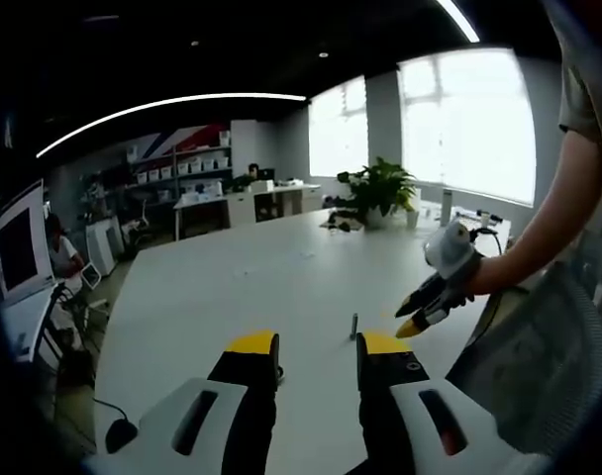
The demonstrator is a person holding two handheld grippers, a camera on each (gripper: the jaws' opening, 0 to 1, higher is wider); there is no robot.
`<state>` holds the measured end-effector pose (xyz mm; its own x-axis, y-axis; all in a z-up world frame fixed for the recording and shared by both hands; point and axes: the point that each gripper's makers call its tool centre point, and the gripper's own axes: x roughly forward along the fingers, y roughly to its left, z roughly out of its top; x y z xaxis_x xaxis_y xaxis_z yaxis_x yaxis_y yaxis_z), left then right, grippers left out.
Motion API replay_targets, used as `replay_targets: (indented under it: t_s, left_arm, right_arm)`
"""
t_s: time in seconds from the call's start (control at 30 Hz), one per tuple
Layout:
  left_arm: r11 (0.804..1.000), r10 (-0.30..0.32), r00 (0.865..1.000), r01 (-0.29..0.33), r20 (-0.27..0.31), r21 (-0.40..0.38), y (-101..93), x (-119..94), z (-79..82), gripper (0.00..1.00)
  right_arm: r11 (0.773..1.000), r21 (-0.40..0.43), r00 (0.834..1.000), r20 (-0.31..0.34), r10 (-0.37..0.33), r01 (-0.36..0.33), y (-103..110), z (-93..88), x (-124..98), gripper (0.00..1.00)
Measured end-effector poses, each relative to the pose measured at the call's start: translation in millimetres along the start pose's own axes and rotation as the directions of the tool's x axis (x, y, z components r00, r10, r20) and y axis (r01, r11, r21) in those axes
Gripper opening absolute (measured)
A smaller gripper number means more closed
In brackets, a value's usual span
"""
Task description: Place the washer onto the threaded stud by aligning its center hole with the stud, sliding it down to the base, and recovering from edge contact or off-axis alignment until the washer reaches the visible bottom stop.
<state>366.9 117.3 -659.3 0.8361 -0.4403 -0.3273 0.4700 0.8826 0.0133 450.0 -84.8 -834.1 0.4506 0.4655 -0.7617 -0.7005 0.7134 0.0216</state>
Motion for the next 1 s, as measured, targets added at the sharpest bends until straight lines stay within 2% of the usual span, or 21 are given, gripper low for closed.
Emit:
replay_targets:
  t_s: [0.4, 1.0]
  left_arm:
    - [1.000, 0.014, 1.000, -0.014, -0.007, -0.008, 3.8, 0, -1.7, 0.29]
    - [1.000, 0.014, 1.000, -0.014, -0.020, -0.018, 5.4, 1, -4.6, 0.28]
  right_arm:
    - [0.996, -0.063, 0.993, -0.105, 0.057, -0.064, 13, -12.4, 19, 0.32]
    - [0.991, -0.064, 0.972, -0.214, 0.101, -0.117, 14, -14.3, 35, 0.24]
